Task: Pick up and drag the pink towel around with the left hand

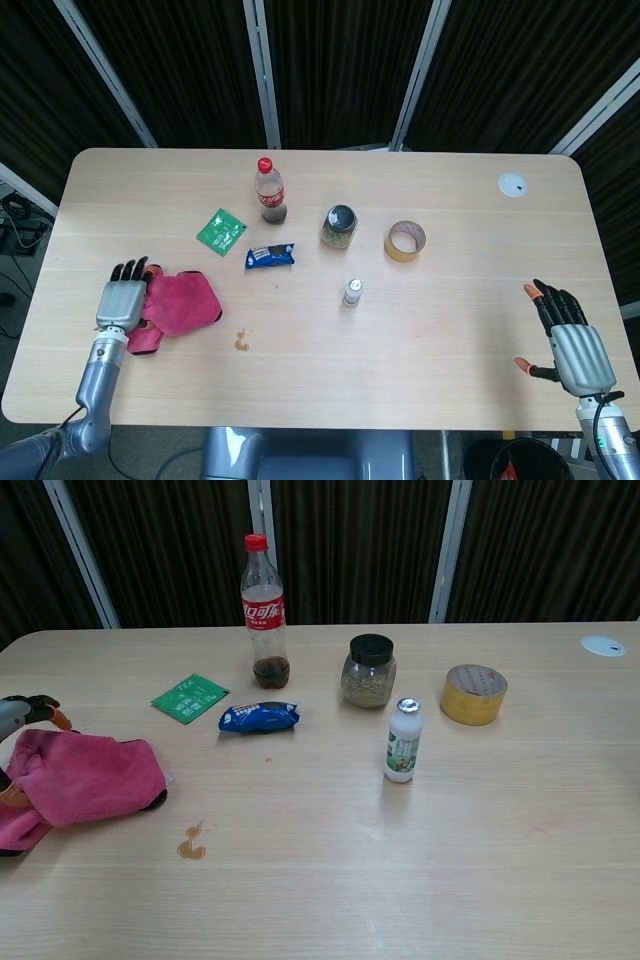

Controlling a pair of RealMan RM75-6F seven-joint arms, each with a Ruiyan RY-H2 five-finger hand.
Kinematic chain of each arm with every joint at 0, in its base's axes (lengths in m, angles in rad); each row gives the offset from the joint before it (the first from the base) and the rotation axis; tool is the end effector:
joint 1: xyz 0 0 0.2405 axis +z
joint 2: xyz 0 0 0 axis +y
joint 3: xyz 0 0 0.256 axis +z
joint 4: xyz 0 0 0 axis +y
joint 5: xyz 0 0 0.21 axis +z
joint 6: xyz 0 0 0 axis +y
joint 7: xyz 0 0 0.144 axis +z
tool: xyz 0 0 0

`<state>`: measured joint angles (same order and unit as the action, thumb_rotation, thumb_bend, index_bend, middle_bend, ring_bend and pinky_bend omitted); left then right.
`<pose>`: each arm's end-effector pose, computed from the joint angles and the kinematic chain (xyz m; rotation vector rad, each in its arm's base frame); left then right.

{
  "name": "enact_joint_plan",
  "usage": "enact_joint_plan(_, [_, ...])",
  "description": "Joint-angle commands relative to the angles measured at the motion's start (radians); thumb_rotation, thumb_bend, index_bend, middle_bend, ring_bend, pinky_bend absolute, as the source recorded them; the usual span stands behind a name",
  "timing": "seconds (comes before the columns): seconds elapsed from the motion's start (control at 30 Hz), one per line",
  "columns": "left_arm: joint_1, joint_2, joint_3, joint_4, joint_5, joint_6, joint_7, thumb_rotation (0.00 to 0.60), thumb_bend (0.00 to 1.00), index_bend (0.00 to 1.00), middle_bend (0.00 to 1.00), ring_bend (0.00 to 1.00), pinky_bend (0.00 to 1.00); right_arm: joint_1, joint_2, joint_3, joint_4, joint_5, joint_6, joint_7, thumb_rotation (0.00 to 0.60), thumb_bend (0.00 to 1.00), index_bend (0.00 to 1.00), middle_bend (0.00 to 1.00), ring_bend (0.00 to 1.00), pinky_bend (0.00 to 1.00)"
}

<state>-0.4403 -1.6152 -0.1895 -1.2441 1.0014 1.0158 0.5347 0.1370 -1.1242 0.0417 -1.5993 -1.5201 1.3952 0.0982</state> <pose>-0.2985 0.3045 -0.0032 -1.5568 -0.9762 -0.4859 -0.3065 -0.1950 0.1446 1.4524 -1.0082 0.9585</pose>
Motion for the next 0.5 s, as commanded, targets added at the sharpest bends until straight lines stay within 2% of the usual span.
enact_joint_plan(0.03, [-0.001, -0.002, -0.001, -0.014, -0.008, 0.014, 0.002, 0.6, 0.15, 0.5, 0.31, 0.24, 0.33, -0.001, 0.0, 0.001, 0.002, 0.0, 0.002, 0.001, 0.6, 0.0, 0.0, 0.0, 0.0, 0.0])
enact_joint_plan(0.1, [0.001, 0.001, 0.005, -0.023, -0.003, 0.025, -0.001, 0.6, 0.24, 0.58, 0.42, 0.33, 0.4, -0.001, 0.0, 0.001, 0.001, 0.003, 0.002, 0.002, 0.6, 0.0, 0.0, 0.0, 0.0, 0.0])
enact_joint_plan(0.17, [0.003, 0.006, 0.011, -0.029, -0.001, 0.029, -0.001, 0.6, 0.3, 0.62, 0.45, 0.37, 0.43, -0.001, 0.0, 0.002, 0.002, 0.004, 0.002, 0.003, 0.6, 0.0, 0.0, 0.0, 0.0, 0.0])
enact_joint_plan(0.37, [0.007, 0.02, 0.02, -0.036, 0.004, 0.046, -0.016, 0.6, 0.46, 0.73, 0.53, 0.45, 0.51, -0.002, -0.001, 0.001, 0.002, 0.002, 0.006, -0.002, 0.6, 0.0, 0.0, 0.0, 0.0, 0.0])
enact_joint_plan(0.5, [0.005, 0.026, 0.015, -0.045, 0.021, 0.061, -0.041, 0.6, 0.5, 0.76, 0.56, 0.47, 0.53, -0.002, -0.001, 0.002, 0.0, 0.005, 0.005, -0.002, 0.6, 0.0, 0.0, 0.0, 0.0, 0.0])
